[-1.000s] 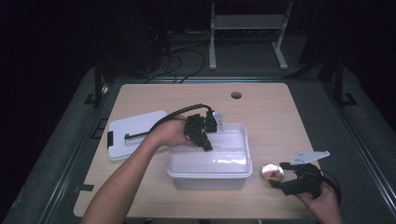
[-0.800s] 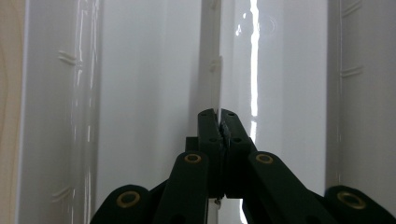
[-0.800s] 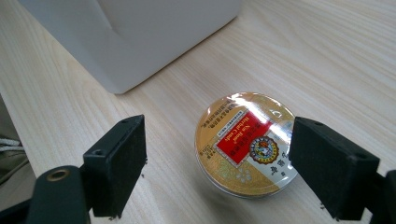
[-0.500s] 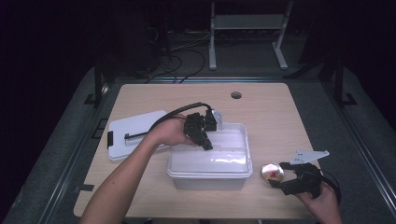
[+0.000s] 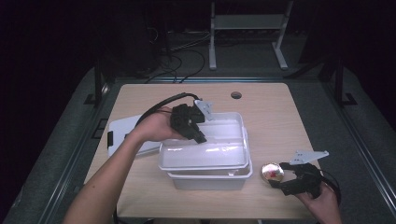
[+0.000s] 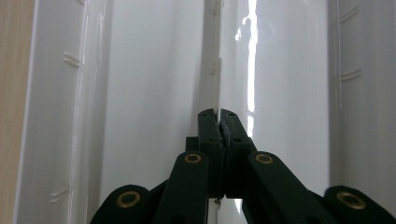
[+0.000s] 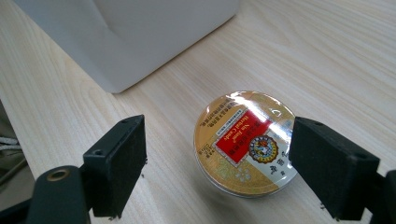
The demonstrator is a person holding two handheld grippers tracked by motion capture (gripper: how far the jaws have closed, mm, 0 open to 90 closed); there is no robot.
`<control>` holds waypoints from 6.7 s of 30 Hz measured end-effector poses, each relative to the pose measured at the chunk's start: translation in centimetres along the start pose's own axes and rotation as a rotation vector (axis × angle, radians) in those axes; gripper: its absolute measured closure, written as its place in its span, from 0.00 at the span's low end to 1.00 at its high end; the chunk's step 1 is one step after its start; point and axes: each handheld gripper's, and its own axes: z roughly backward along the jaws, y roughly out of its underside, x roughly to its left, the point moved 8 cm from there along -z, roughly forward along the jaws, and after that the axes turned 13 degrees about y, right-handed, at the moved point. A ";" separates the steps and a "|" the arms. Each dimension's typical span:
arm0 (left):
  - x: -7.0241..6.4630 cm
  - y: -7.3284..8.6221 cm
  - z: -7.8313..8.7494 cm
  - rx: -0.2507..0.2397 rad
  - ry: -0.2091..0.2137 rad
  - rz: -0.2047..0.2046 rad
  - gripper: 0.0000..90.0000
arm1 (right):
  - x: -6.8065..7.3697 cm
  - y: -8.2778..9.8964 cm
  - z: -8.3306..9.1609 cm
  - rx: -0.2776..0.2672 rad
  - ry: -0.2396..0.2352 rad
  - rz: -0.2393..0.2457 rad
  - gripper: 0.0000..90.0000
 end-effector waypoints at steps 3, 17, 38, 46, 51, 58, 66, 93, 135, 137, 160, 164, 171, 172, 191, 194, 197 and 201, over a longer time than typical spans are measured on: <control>-0.5 0.8 1.0 -0.008 -0.011 0.004 0.99 | 0.0 0.0 -0.1 0.005 0.002 -0.001 0.21; -2.3 6.6 6.8 -0.063 -0.103 0.060 0.99 | -0.2 0.0 0.0 0.002 0.016 -0.007 0.21; -4.1 17.6 8.7 -0.093 -0.172 0.202 0.99 | -0.3 0.1 0.1 0.010 0.035 -0.012 0.21; -4.2 21.0 6.7 -0.079 -0.157 0.241 0.99 | -0.4 0.1 0.1 0.009 0.044 -0.011 0.21; -4.0 22.6 4.7 -0.072 -0.144 0.263 0.99 | -0.4 0.1 0.2 0.004 0.049 -0.013 0.21; -3.6 24.5 1.1 -0.033 -0.113 0.286 0.99 | -0.3 0.1 0.1 0.013 0.047 -0.011 0.21; -3.2 25.3 -2.5 0.020 -0.060 0.272 0.99 | -0.3 0.1 0.0 0.013 0.046 -0.011 0.21; -2.1 25.5 -5.6 0.053 -0.012 0.256 0.93 | 0.3 0.1 -0.3 0.040 0.029 0.015 0.20; -3.4 21.7 -2.9 -0.373 -0.298 0.317 0.19 | -1.0 -0.4 -4.1 0.396 0.056 0.202 0.17; -3.4 21.8 -3.1 -0.366 -0.290 0.323 0.17 | -1.0 -0.3 -4.3 0.410 0.060 0.217 0.17; -3.9 22.0 -1.9 -0.442 -0.294 0.301 0.15 | -1.4 -1.4 -3.3 0.404 0.025 0.271 0.22; -4.0 21.8 -1.8 -0.475 -0.281 0.294 0.14 | -1.8 -2.6 -2.1 0.375 0.004 0.268 0.22; -3.9 21.9 -2.0 -0.464 -0.284 0.307 0.13 | -2.1 -5.0 0.0 0.346 0.000 0.305 0.22; -4.0 21.9 -1.9 -0.465 -0.282 0.305 0.13 | -2.1 -5.2 0.1 0.349 0.004 0.319 0.22; -3.6 22.6 -2.3 -0.449 -0.286 0.323 0.12 | -0.1 -11.8 2.3 0.314 -0.014 0.459 0.22; -3.7 22.7 -2.2 -0.449 -0.284 0.321 0.12 | 0.3 -12.8 2.6 0.308 -0.010 0.474 0.22; -3.6 22.8 -2.2 -0.450 -0.288 0.326 0.12 | 0.7 -13.7 2.9 0.304 -0.009 0.491 0.22; -3.6 22.7 -2.3 -0.454 -0.287 0.326 0.12 | 2.0 -14.8 3.3 0.292 -0.022 0.525 0.22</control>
